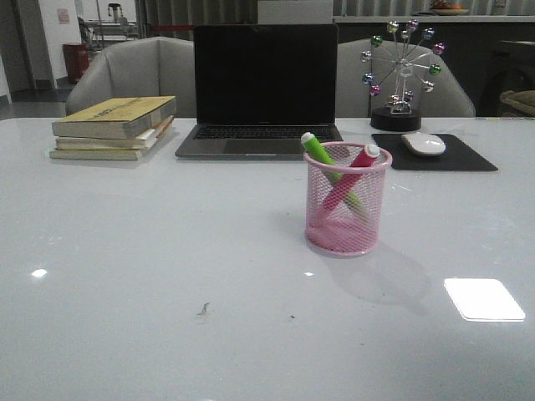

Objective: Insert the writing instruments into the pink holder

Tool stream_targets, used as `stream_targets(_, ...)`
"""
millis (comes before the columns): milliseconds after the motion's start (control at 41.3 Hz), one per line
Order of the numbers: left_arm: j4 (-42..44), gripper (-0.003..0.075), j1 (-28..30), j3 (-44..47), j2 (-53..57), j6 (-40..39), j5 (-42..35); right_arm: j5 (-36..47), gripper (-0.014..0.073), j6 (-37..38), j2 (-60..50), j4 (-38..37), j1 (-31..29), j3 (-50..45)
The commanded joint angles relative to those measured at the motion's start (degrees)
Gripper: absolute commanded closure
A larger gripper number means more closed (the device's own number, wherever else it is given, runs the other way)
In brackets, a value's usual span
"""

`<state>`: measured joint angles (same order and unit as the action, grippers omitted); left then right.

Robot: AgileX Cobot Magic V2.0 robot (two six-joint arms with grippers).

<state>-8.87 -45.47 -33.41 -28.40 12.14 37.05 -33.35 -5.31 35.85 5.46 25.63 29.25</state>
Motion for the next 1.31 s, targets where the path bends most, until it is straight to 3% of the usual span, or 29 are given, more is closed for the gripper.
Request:
stream_targets(0, -0.1, 0.0263, 0.2, 1.1, 3.4, -0.7, -3.2, 3.4, 0.0146, -0.2, -0.1, -0.3, 0.1, 1.6)
stream_targets(315, 1.4, 0.0264, 0.2, 4.8, 5.4, -1.4, -2.7, 2.5, 0.0146, -0.2, -0.1, -0.3, 0.1, 1.6)
stream_targets(509, 4.4, 0.0288, 0.2, 5.4, 5.4, -9.5, -2.7, 2.2, 0.0149, -0.2, -0.1, -0.3, 0.1, 1.6)
stream_targets(630, 4.4, 0.0401, 0.2, 5.4, 5.4, -9.7, -2.7, 2.1, 0.0243, -0.2, -0.1, -0.3, 0.1, 1.6)
stream_targets(848, 4.4, 0.0634, 0.2, 5.4, 5.4, -9.7, -2.7, 1.8, 0.0531, -0.2, -0.1, -0.3, 0.1, 1.6)
stream_targets(897, 4.4, 0.0627, 0.2, 5.4, 5.4, -9.7, -2.7, 1.6, 0.0573, -0.2, -0.1, -0.3, 0.1, 1.6)
stream_targets(1284, 4.4, 0.0629, 0.2, 5.4, 5.4, -9.7, -2.7, -0.2, 0.0565, -0.2, -0.1, -0.3, 0.1, 1.6)
